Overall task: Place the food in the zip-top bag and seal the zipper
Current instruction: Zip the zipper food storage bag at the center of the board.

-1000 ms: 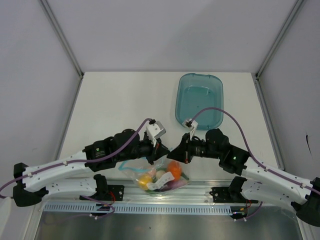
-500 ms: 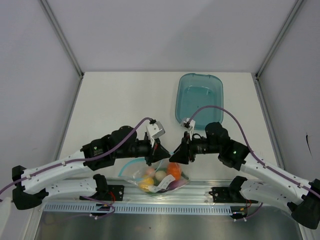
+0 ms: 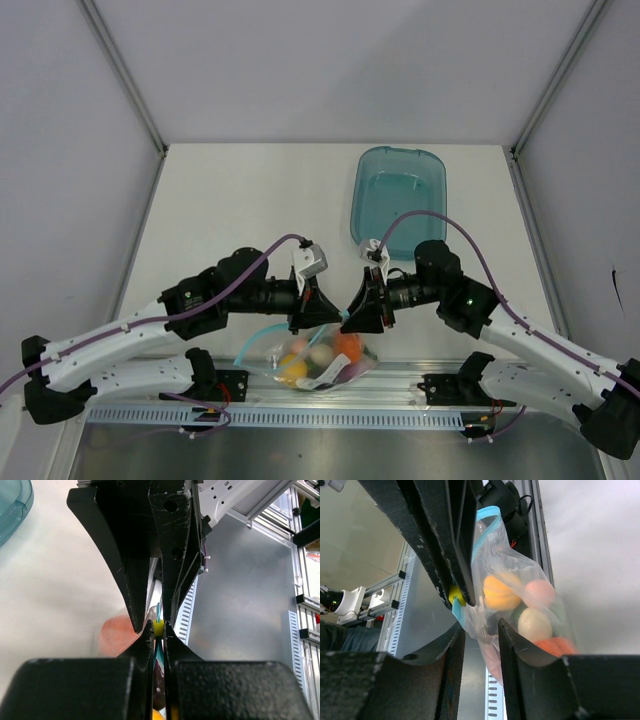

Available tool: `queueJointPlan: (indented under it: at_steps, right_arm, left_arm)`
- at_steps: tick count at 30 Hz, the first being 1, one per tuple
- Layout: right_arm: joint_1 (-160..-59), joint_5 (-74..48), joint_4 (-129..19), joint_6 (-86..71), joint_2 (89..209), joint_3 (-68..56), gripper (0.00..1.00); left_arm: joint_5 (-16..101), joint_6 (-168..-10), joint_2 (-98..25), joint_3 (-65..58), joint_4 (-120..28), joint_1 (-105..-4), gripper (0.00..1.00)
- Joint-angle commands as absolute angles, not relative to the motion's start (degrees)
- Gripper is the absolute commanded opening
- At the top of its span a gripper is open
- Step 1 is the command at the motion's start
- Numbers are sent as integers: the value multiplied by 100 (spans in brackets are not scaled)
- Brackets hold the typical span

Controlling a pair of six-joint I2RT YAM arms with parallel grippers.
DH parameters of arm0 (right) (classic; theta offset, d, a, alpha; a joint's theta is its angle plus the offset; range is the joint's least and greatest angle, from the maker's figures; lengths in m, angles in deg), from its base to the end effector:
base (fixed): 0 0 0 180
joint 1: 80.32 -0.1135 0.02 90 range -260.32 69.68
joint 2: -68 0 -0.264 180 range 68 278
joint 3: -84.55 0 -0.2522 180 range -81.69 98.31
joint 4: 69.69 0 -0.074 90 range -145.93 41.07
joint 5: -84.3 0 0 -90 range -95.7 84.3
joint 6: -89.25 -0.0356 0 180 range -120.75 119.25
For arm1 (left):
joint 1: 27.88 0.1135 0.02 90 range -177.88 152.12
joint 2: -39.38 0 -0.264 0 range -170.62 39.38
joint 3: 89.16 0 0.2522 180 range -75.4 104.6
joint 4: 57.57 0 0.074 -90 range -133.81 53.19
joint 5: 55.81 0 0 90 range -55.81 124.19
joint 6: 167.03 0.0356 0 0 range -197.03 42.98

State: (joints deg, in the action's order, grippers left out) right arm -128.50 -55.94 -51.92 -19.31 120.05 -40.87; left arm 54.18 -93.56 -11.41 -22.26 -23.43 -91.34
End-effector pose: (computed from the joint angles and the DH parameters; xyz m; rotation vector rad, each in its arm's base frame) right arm 0.1149 0.1695 0.3074 -1.1650 1.6939 1.5712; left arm 0.0774 -0.1822 0.3548 1.0627 1.7857 -1.2402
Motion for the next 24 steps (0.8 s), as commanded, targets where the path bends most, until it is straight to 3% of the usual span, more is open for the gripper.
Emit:
queueJointPlan:
  at_steps: [1, 4, 7, 8, 13, 18, 24]
  right_arm:
    - [-12830, -5861, -5488, -1789, 12020, -3722, 36]
    - [-12830, -5931, -5523, -1823, 12143, -3652, 33]
    - [-12830, -5993, -5839, -1964, 12249, -3660, 12]
    - [-12830, -5949, -5883, -2008, 12292, -3660, 0]
    - [-13023, -5546, -6033, -2132, 12337, -3766, 0]
    - [-13366, -3458, -6224, -2411, 11890, -4124, 0]
    - [-13569, -2065, -6534, -2975, 11414, -4600, 0]
  left_arm:
    - [5634, -9416, -1177, -2188, -2606, -9072, 1]
    - [5661, -9416, -1221, -2179, -2606, -9063, 1]
    - [5652, -9443, -1230, -2188, -2632, -9063, 1]
    - [5634, -9443, -1230, -2188, -2623, -9063, 1]
    - [5590, -9495, -1221, -2170, -2580, -9037, 1]
    - [5187, -9618, -1352, -1986, -2202, -9019, 1]
    - [5098, -9627, -1388, -2082, -1999, -9019, 0]
